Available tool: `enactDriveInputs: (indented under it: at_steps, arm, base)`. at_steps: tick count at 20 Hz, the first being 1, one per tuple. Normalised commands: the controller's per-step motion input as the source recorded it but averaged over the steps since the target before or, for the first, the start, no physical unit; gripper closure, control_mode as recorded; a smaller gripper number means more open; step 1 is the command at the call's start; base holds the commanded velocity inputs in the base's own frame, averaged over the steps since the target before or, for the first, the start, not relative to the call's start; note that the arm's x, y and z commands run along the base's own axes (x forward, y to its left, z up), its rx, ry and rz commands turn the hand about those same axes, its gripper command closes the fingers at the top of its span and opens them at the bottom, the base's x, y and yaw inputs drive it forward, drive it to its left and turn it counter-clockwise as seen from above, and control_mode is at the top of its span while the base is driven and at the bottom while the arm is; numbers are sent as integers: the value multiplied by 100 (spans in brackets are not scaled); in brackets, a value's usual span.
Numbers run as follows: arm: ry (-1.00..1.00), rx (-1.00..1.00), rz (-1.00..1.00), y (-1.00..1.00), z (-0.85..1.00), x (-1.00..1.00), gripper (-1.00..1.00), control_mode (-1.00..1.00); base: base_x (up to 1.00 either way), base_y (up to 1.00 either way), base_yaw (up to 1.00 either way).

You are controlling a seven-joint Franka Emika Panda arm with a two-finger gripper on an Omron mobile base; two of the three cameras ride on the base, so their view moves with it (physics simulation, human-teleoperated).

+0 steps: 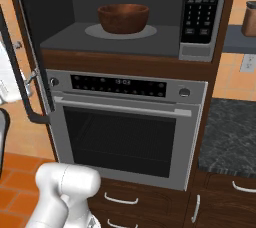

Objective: Open the microwave, place the bowl with waffle inside the microwave, then close the microwave door and turn it on.

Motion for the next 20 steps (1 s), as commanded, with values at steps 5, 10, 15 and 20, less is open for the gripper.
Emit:
enactDriveInputs:
  at_steps: [5,10,15,20]
  arm:
    - [0,20,30,-52,0,32,-100,-100]
    - [0,17,31,-48,0,39,-100,-100]
    - [0,18,30,-49,0,43,-100,-100]
    - [0,15,30,-42,0,40,-100,-100]
  base:
    - [0,0,0]
    - [0,0,0]
    - [0,0,0]
    - [0,0,0]
